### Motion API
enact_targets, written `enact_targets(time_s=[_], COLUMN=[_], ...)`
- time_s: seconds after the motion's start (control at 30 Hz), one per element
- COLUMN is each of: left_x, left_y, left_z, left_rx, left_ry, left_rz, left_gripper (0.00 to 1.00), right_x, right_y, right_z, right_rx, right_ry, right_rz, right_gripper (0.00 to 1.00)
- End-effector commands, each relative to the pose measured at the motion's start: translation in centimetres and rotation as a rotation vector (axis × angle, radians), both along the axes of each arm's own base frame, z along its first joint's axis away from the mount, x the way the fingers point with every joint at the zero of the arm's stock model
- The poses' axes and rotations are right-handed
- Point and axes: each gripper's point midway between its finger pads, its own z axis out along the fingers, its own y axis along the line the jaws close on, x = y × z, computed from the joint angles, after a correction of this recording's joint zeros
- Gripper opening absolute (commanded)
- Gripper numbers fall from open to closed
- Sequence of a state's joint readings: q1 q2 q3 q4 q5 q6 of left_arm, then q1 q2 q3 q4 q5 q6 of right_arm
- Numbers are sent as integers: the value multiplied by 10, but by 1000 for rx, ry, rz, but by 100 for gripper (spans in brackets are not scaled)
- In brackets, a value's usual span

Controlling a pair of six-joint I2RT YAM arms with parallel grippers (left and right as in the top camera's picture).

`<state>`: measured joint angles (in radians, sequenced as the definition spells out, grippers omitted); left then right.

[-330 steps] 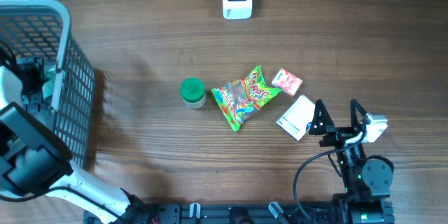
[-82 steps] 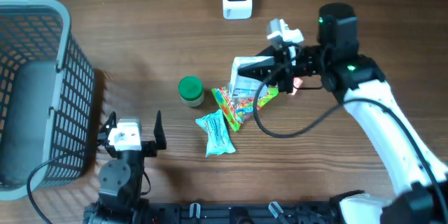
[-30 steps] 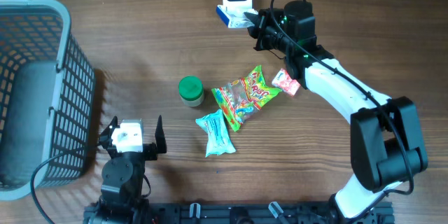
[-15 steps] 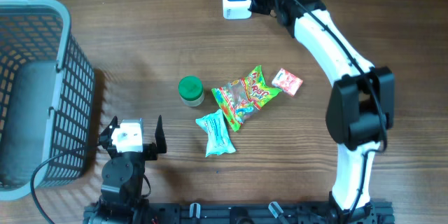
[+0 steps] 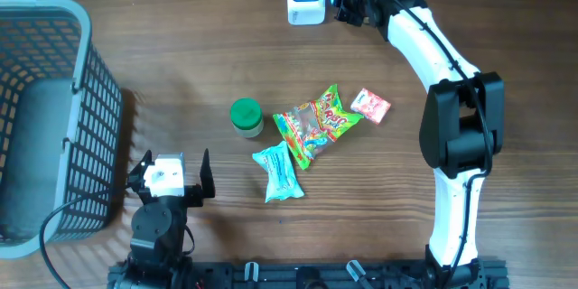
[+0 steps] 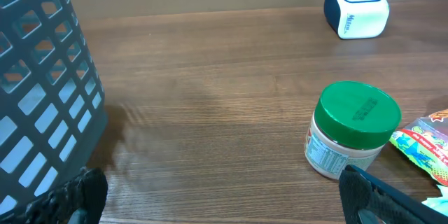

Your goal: Scan the item barcode

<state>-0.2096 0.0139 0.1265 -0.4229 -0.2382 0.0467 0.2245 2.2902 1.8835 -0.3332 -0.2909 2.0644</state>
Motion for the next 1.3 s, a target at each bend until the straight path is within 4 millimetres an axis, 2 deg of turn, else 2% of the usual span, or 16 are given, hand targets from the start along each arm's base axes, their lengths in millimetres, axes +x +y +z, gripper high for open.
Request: enact_targets(time_s=[0.0,0.1,0.2,0.27,0.37,0.43,0.53,0.67,0.73,0.8,0.93,1.0,1.03,1.13,1.2,1.27], left_x=[0,0,0,0,0,0,0,0,0,0,0,0,0,0,0,0], left_y=[0,0,0,0,0,0,0,0,0,0,0,0,0,0,0,0], left_z=[1,1,1,1,1,1,1,1,1,1,1,1,1,1,1,1], left_rx=[-9,-9,-9,-9,-9,-9,-9,-9,-9,-9,-9,-9,-9,-9,-9,-9], left_ry=[-8,-8,-8,-8,-8,-8,-8,-8,-8,-8,-8,-8,-8,-8,-8,-8], left_rz=[4,4,4,3,4,4,4,4,4,4,4,4,4,4,4,4], left_gripper=[100,100,100,100,100,100,100,100,100,100,100,100,100,100,100,100], right_x=[3,3,-10,-20,-50,-91,-156,-229,-252,-280,-310,-316,-316,-304,-292,-284], right_y=[3,1,-26,-53,-121,-188,-281,-379,-408,-445,-494,-516,-525,-539,-554,-568], right_z=[-7,-2,17,40,81,102,114,102,87,57,7,-15,-22,-19,2,41], right_rx=[-7,-57,-123,-172,-293,-424,-654,-846,-847,-812,-801,-802,-789,-731,-751,-828], right_ry=[6,-32,-15,-19,22,127,319,601,693,811,930,947,934,820,710,589], right_rz=[4,56,80,80,-15,-175,-407,-606,-660,-724,-734,-690,-667,-627,-553,-440], right_gripper=[5,5,5,5,5,5,5,5,5,5,5,10,18,25,44,80])
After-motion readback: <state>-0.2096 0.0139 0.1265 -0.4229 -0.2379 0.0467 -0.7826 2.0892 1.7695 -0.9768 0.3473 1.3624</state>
